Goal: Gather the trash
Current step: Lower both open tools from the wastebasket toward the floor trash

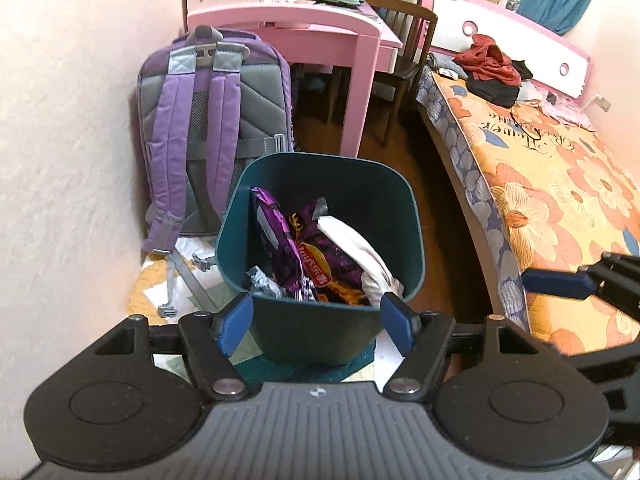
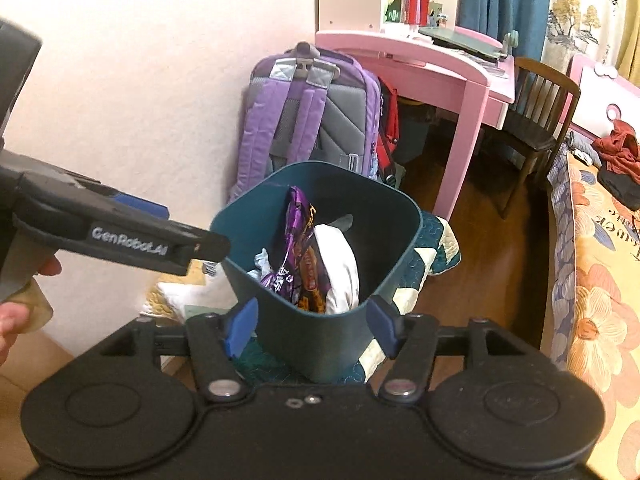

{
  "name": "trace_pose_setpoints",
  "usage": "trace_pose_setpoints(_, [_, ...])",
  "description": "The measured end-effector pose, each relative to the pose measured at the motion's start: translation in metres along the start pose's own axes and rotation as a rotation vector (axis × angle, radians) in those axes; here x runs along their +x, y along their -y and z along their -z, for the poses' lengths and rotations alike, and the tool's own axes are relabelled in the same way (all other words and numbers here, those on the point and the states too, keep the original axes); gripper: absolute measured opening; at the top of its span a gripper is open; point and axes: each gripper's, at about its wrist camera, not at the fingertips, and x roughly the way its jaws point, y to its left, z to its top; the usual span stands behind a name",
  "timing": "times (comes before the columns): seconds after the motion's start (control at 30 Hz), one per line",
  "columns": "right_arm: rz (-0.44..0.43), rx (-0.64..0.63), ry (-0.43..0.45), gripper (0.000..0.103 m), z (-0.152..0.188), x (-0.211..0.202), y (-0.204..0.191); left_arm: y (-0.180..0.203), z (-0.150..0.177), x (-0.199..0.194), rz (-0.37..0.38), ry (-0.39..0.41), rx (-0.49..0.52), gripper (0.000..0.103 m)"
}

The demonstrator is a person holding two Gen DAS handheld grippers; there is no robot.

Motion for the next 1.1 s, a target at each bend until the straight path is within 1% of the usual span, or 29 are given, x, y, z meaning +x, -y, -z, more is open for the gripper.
trace_pose_setpoints(0.07, [-0.007,0.007,0.014,0.065,0.007,-0.013,0.003,0.004,0.007,-0.01,-0.002,-0.002,-0.01,0.072])
trace_pose_setpoints(0.13, [-0.007,0.011,0.025,0.07,0.015,-0.026,0.007,0.005,0.016,-0.019,-0.003,-0.005,-0.047,0.078])
trace_pose_setpoints(0.27, [-0.014,-0.001,0.028,0.075,0.031,-0.045,0.014,0.008,0.038,-0.037,-0.04,-0.005,-0.141,0.079])
trace_pose_setpoints(0.33, [-0.022,-0.028,0.023,0.083,0.041,-0.053,0.018,0.009,0.049,-0.044,-0.057,-0.01,-0.191,0.079])
trace_pose_setpoints(0.4, [-0.037,-0.05,0.02,0.086,0.049,-0.058,0.019,0.008,0.06,-0.049,-0.077,-0.01,-0.239,0.079])
trace_pose_setpoints(0.47, [-0.059,-0.065,0.012,0.089,0.058,-0.06,0.021,0.005,0.071,-0.052,-0.085,-0.014,-0.283,0.082])
trace_pose_setpoints(0.6, [-0.078,-0.114,-0.004,0.095,0.082,-0.054,0.018,-0.002,0.097,-0.049,-0.093,-0.02,-0.31,0.082])
trace_pose_setpoints(0.7, [-0.081,-0.107,-0.04,0.096,0.1,-0.04,0.014,-0.013,0.116,-0.033,-0.079,-0.055,-0.31,0.083])
trace_pose_setpoints(0.8, [-0.072,-0.062,-0.078,0.098,0.121,-0.02,0.009,-0.027,0.136,-0.008,-0.067,-0.103,-0.298,0.083])
trace_pose_setpoints(0.9, [-0.06,-0.003,-0.09,0.101,0.141,0.003,0.005,-0.043,0.158,0.022,-0.059,-0.148,-0.286,0.084])
trace_pose_setpoints(0.93, [-0.054,0.029,-0.104,0.101,0.15,0.016,0.003,-0.047,0.166,0.034,-0.045,-0.167,-0.276,0.086])
trace_pose_setpoints(0.97, [-0.049,0.05,-0.117,0.101,0.159,0.024,0.002,-0.052,0.175,0.047,-0.032,-0.185,-0.263,0.093])
trace_pose_setpoints(1.03, [-0.037,0.083,-0.148,0.101,0.18,0.049,-0.004,-0.058,0.194,0.072,-0.019,-0.213,-0.242,0.103])
trace_pose_setpoints(1.1, [-0.024,0.096,-0.18,0.101,0.198,0.072,-0.009,-0.062,0.215,0.1,0.003,-0.25,-0.236,0.103])
